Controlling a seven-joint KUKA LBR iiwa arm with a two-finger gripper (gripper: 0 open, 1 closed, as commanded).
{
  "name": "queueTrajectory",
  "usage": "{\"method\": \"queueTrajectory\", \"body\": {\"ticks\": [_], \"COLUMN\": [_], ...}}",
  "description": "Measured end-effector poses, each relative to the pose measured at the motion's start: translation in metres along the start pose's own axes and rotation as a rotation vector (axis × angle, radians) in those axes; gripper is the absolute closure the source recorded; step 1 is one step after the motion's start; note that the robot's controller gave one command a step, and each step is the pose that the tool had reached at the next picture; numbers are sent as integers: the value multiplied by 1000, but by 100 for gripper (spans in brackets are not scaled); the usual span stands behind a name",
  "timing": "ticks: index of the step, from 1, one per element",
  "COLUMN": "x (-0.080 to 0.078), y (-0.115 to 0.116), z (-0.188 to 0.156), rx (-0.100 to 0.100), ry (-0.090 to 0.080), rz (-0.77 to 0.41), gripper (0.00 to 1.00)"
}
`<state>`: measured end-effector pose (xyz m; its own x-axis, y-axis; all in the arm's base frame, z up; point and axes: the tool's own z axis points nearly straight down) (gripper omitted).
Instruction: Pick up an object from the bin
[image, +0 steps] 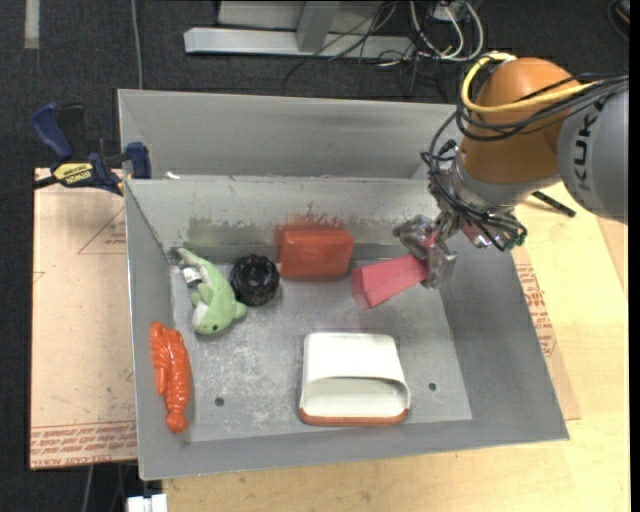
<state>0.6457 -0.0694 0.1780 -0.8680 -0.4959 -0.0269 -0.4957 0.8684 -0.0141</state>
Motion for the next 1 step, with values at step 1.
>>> {"method": "queueTrajectory", "body": {"ticks": [1], "x": [11], "y": [-25], "z": [-68], "rx": [-1], "ry": [1], "rz": [58], "gripper": [100]}}
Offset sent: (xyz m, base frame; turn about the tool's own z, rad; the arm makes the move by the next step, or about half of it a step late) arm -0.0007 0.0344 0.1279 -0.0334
